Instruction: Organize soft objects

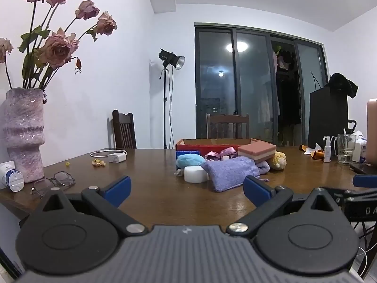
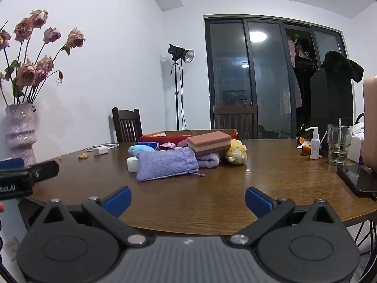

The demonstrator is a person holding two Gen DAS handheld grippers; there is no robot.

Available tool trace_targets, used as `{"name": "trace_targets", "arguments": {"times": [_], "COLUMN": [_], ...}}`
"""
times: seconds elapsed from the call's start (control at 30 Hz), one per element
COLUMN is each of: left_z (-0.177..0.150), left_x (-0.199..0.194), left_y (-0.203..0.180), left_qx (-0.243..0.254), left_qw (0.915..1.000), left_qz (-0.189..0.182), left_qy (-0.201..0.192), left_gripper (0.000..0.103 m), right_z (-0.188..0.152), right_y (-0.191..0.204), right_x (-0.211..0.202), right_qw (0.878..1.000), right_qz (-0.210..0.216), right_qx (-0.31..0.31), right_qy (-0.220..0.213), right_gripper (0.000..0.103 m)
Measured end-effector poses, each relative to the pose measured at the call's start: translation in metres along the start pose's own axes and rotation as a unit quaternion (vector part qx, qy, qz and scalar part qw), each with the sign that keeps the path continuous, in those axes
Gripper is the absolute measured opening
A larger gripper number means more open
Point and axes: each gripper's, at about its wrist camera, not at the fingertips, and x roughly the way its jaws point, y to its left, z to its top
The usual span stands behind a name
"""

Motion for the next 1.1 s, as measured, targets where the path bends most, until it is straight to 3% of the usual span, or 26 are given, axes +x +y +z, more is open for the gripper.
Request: {"name": "trace_targets", "arguments": {"times": [0.67,0.87,0.97,1.1], "left_z": [-0.005,-0.004,-0.001,0.004], "left_x": [0.008,0.003,0.004,-0.001], "left_y": [-0.004,-0.007,-0.009,-0.012], "left_qx": [0.005,0.009,0.014,0.02], "left_qw": [0.9999,0.9998,0.9998,0.9996], "left_qz": [0.0,-0.017,-0.009,-0.006], "left_qy": [0.014,0.002,0.006,-0.017], "left_gripper": [0.103,0.103,0.103,0.103], "right_z": [-0.005,-0.003,-0.003,-0.004], "right_y": [0.003,0.004,0.004,0.002], "right_x": [0.002,-0.002,-0.001,0.002], "right_qw": [1.0,1.0,1.0,1.0], "right_qz": [0.015,0.012,0.01,0.01], "right_qx": [0.0,0.001,0.004,0.008], "right_qy": [0.0,-0.012,-0.014,-0.007], "right_gripper": [0.103,0.103,0.103,0.103]}}
